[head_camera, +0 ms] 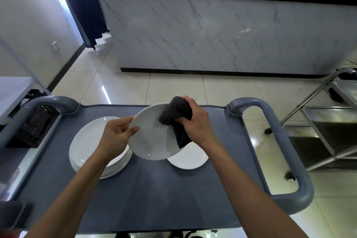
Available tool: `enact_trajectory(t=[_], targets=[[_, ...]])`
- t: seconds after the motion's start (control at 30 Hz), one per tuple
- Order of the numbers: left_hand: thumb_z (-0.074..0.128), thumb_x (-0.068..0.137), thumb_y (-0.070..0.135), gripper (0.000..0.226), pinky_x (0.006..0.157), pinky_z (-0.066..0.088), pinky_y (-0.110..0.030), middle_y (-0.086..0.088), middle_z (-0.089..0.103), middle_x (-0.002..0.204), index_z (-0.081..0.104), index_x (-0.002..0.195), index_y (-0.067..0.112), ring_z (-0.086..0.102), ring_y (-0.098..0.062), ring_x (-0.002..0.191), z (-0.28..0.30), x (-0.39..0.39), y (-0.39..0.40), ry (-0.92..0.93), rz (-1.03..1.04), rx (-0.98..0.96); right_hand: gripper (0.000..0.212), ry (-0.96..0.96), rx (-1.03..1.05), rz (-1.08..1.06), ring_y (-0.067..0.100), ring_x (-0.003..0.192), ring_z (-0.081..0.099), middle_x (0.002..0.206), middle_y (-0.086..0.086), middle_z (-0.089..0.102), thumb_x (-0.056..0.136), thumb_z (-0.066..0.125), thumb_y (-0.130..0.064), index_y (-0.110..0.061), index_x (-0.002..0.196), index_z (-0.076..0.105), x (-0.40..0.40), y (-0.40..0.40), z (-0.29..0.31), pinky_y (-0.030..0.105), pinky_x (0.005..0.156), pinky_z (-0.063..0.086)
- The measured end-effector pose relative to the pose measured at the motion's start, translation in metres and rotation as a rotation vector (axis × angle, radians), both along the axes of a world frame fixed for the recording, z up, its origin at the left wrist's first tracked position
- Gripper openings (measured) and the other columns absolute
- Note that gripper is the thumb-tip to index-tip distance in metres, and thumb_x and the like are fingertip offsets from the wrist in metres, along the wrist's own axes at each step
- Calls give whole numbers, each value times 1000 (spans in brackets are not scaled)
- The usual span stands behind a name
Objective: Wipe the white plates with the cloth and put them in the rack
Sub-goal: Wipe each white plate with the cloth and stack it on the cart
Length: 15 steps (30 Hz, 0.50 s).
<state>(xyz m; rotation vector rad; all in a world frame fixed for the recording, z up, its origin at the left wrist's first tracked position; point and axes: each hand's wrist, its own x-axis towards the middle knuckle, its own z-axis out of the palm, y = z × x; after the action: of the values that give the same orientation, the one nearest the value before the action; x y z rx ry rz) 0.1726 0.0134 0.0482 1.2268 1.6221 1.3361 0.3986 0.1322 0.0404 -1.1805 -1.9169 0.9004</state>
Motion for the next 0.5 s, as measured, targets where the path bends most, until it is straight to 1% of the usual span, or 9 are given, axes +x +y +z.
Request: enact_trajectory(t=[0.1,0.17,0.23,0.33,0.4,0.43,0.47,0.5], targets=[[65,93,-2,37,68,54,-16,15,78,94,72,109,31,73,-9,89,1,1,1,32,3,12,64,39,-28,-14,11,112,61,120,-13,68,79,74,-5,-31,133,54,0,-3,3,36,99,50],[65,93,0,37,67,52,-12,20,76,93,71,109,32,71,-3,88,2,1,2,65,10,20,63,60,-14,-38,11,111,61,118,-13,67,77,69,2,-30,131,55,-1,-6,5,36,99,50],[65,94,1,37,69,51,-11,21,76,93,72,109,34,71,-1,87,1,1,3,90,15,30,65,75,15,-68,12,110,60,118,-12,67,75,62,8,-27,129,56,-2,-10,5,35,100,49],[65,95,5,39,73,53,-15,17,77,95,73,106,41,71,-4,88,-1,2,5,65,22,31,63,82,86,-96,14,110,59,118,-9,66,74,56,10,-24,128,57,-3,-15,6,34,98,49],[64,96,6,43,76,56,-19,13,78,95,76,100,47,72,-5,88,-3,5,8,12,19,40,61,83,151,-111,14,110,59,118,-9,65,74,55,10,-21,126,58,-2,-17,5,32,97,48],[63,97,6,43,78,56,-22,11,78,97,77,99,47,72,-7,89,-5,7,9,-26,20,46,60,84,186,-116,15,110,58,117,-9,65,74,54,11,-20,126,59,-2,-19,5,32,97,47],[61,98,6,40,81,56,-25,8,78,100,78,103,42,72,-8,93,-8,8,9,-68,25,46,60,84,222,-121,17,109,58,116,-7,65,74,53,12,-18,125,59,0,-20,4,32,95,47],[59,99,7,34,85,55,-27,6,77,106,78,109,33,71,-10,99,-11,10,9,-117,38,39,59,84,257,-130,19,107,58,114,-5,65,74,53,13,-17,124,59,1,-20,3,32,94,47]])
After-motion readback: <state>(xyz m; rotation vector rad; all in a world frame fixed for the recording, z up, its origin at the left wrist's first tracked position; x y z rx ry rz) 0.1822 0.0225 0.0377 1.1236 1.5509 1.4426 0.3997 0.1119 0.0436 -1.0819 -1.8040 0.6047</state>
